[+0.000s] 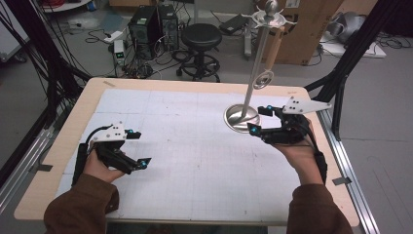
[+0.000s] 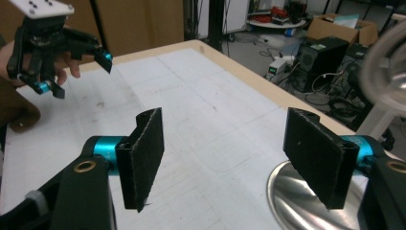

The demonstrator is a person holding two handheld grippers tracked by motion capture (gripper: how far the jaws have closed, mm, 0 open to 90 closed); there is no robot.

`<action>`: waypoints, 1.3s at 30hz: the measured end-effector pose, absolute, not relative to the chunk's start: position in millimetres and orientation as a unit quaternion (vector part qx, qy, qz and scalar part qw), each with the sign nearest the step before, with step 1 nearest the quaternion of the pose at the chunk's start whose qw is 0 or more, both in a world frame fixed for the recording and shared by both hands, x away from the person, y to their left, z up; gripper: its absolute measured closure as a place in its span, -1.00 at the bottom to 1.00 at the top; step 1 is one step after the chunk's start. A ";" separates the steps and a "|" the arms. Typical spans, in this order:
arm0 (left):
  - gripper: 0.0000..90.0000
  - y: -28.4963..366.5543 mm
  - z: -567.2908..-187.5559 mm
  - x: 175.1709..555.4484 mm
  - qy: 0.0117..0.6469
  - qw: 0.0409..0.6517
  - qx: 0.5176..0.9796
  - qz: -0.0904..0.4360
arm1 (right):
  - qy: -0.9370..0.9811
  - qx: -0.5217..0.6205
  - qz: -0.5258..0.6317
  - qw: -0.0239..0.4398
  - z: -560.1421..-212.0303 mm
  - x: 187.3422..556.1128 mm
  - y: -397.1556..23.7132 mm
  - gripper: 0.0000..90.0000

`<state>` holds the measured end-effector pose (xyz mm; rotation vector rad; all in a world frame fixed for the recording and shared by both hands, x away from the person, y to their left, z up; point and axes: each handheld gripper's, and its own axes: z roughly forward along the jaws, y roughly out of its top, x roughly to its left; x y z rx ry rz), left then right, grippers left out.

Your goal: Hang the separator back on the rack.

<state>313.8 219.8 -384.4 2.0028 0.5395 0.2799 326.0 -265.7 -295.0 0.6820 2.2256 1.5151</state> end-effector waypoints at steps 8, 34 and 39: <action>-0.96 219.5 -384.6 314.0 0.222 0.499 0.830 0.116 | 0.784 0.240 0.549 0.164 -314.4 317.7 -262.0 -0.42; -0.96 219.1 -384.9 314.7 0.224 0.500 0.829 0.115 | 0.798 0.265 0.521 0.147 -371.3 309.3 -254.4 -0.62; -0.96 219.0 -385.0 315.6 0.224 0.506 0.826 0.113 | 0.798 0.267 0.521 0.143 -377.0 310.3 -253.5 -0.64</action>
